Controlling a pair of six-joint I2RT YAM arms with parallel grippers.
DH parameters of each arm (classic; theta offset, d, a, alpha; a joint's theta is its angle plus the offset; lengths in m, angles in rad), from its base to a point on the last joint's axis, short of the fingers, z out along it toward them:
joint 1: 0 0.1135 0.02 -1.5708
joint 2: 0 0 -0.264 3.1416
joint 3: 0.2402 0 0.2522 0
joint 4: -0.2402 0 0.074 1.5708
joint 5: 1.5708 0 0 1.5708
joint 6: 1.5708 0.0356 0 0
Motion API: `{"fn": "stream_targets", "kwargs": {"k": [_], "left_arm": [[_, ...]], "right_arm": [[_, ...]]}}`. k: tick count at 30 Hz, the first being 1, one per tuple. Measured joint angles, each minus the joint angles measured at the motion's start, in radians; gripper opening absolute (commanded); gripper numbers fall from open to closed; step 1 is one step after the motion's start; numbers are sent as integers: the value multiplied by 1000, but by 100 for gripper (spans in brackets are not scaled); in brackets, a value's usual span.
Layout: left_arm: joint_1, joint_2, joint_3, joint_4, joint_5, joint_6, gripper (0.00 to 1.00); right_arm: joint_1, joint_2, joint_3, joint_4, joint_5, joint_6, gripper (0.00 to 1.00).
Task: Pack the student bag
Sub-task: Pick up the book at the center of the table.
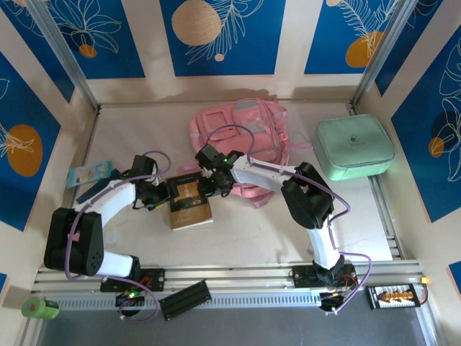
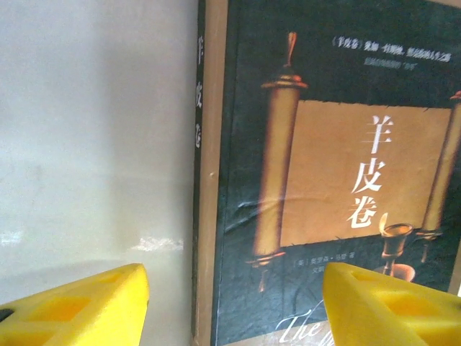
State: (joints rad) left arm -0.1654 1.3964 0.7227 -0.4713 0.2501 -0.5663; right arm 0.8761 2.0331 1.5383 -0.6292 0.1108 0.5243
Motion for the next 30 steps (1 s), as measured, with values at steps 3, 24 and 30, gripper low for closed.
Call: {"fn": "stream_targets", "kwargs": {"k": [3,24,30], "left_arm": [[1,11,-6,8,5,0,61],[4,39,-28,48,102,0,54],[8,73,-28,75,143,0,66]], "right_arm": [[4,16,20,-7,-16,0,45],[-69,98,11,43,-173,45,17],[-78,99,10,46,-189,46,16]]}}
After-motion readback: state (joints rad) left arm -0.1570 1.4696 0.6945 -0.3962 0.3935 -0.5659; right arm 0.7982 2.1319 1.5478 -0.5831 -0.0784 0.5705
